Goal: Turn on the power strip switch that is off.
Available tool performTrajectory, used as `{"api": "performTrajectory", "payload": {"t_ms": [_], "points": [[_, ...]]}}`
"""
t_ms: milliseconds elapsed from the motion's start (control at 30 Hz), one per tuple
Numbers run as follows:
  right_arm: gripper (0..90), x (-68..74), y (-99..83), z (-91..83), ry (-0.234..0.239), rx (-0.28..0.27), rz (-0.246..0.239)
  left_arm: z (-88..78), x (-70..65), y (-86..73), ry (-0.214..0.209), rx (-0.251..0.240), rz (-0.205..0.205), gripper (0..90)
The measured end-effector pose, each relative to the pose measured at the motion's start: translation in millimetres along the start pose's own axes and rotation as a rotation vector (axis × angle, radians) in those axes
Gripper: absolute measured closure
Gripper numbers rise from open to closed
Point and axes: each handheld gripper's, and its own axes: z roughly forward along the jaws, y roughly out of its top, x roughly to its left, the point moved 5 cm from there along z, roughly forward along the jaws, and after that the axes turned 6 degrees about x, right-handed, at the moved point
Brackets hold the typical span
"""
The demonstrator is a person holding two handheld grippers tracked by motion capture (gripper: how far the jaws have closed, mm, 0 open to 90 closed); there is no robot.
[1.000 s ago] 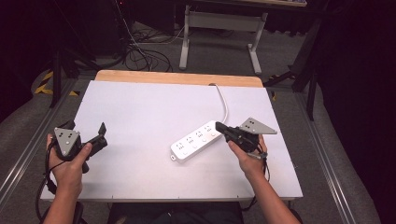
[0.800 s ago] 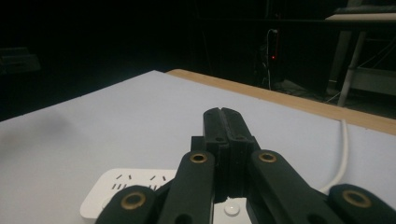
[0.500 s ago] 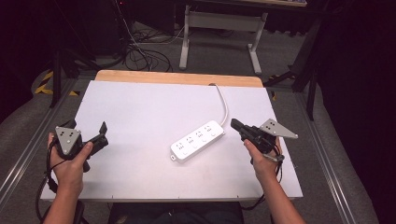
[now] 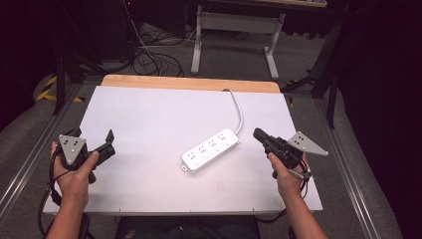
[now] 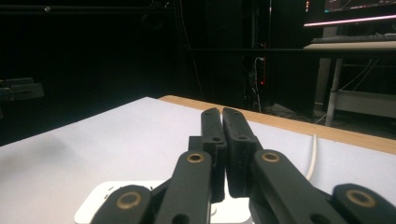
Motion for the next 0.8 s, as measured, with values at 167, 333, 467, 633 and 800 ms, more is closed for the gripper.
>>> {"api": "performTrajectory", "payload": {"t_ms": [167,333,467,633,800], "points": [[82.4,1.0,-0.5,1.4,-0.005,0.009,-0.011,0.3,0.2,-0.1,-0.001,0.001,-0.001,7.7],[70.4,-0.7,-0.5,2.2,-0.022,0.005,-0.004,0.2,0.5,0.0,-0.001,0.0,0.001,7.7],[52.3,-4.8,-0.2,2.7,-0.058,-0.003,0.016,0.2,0.0,-0.1,-0.002,0.002,0.003,7.7],[46.4,-11.1,0.1,1.2,-0.079,-0.017,0.037,0.4,0.0,-0.2,-0.003,0.002,0.003,7.7],[38.3,-11.8,-1.8,3.7,-0.081,-0.008,0.021,0.6,-0.1,-0.2,-0.004,0.002,0.003,7.7]]}}
